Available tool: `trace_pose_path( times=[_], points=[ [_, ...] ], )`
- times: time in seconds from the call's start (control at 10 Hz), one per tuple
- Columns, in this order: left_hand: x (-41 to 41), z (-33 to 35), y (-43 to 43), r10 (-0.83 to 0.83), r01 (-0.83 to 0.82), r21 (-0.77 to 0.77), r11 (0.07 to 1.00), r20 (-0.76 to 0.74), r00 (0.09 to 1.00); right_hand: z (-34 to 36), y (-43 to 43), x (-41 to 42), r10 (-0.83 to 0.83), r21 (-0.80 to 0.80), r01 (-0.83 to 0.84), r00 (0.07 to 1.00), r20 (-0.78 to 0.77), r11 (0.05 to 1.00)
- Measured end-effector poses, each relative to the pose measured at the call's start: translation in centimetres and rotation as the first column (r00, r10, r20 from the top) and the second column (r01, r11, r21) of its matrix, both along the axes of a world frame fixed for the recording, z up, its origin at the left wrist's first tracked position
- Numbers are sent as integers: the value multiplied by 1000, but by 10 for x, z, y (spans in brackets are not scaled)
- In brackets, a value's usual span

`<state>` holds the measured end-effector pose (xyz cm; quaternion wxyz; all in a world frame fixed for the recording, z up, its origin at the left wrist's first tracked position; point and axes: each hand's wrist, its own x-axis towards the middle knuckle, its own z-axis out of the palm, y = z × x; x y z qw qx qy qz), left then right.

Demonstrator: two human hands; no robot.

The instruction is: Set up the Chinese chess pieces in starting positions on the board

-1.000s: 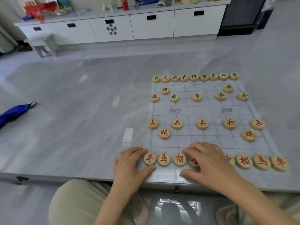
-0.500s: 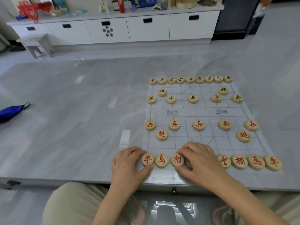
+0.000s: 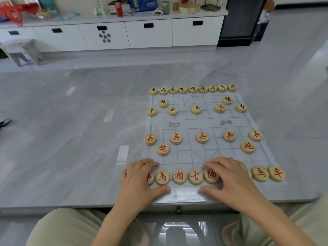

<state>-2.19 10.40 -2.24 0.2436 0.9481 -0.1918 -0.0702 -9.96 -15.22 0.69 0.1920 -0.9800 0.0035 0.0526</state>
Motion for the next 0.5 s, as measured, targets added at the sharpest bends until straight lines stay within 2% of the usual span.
trace_pose_path(
  times=[0.2,0.4,0.5],
  points=[
    [-3,-7,-2,19,-16,-71,997,53,998,-10,10,9,54,-67,-48,994,91,997],
    [-4,-5,-5,5,-1,-60,998,58,998,-14,15,11,48,-57,-40,987,151,998],
    [-4,-6,-1,16,-12,-63,998,54,998,-8,9,12,13,-4,-13,998,56,1000]
  ],
)
